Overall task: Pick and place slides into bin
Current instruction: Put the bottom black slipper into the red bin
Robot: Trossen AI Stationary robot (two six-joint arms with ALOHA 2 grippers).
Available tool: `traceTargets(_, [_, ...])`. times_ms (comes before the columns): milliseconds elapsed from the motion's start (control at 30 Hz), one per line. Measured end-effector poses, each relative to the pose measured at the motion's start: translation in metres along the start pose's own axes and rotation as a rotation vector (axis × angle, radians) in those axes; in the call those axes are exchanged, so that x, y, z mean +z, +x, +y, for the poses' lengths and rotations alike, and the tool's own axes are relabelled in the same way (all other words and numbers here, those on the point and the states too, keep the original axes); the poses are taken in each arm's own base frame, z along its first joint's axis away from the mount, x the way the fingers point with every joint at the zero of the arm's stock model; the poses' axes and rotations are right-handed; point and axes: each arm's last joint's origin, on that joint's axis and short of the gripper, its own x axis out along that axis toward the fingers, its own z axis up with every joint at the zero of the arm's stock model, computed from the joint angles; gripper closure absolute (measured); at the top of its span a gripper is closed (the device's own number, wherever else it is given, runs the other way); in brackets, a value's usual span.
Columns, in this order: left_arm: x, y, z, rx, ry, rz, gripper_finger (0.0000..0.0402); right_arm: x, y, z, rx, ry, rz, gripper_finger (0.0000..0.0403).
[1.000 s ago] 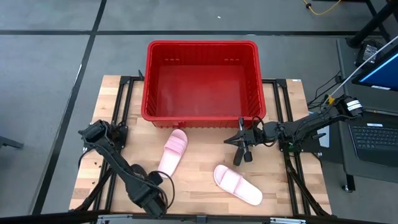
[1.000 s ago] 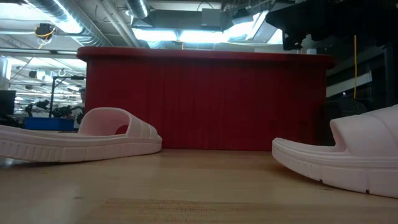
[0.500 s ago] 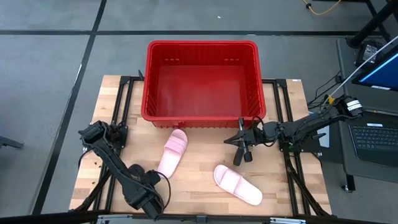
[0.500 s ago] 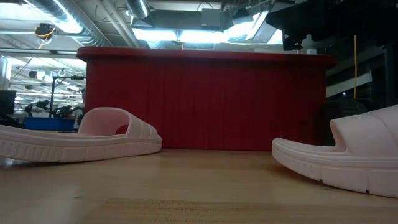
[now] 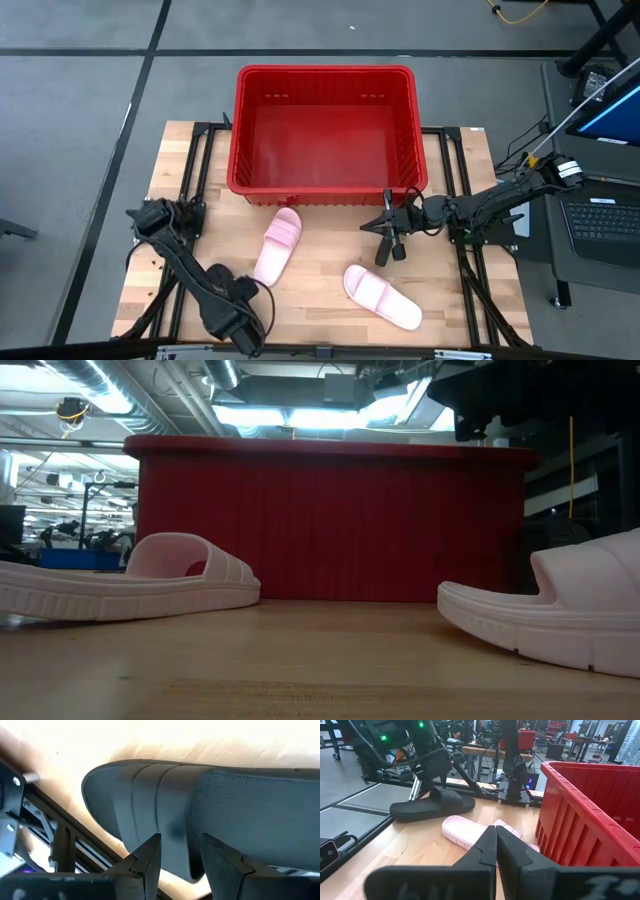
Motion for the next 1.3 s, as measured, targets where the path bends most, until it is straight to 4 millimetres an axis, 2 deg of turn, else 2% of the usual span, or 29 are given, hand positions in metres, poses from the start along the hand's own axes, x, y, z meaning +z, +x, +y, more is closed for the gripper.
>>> traceTargets(200, [0.004, 0.009, -0.001, 0.082, 0.027, 0.029, 0.027, 0.0, 0.0, 0.0, 0.0, 0.0, 0.0, 0.0393])
traceTargets(800, [-0.006, 0.01, -0.002, 0.075, 0.023, 0.034, 0.0271, 0.0, 0.0, 0.0, 0.0, 0.001, 0.0, 0.0393])
traceTargets(933, [-0.007, 0.01, -0.002, 0.073, 0.056, 0.035, 0.0298, 0.0, 0.0, 0.0, 0.0, 0.002, 0.0, 0.0393])
traceTargets(1133, [-0.006, 0.01, -0.001, 0.086, 0.079, 0.043, 0.0385, 0.0, 0.0, 0.0, 0.0, 0.002, 0.0, 0.0393])
traceTargets(1300, [-0.005, 0.009, 0.0, 0.093, 0.1, 0.046, 0.0395, 0.0, 0.0, 0.0, 0.0, 0.002, 0.0, 0.0393])
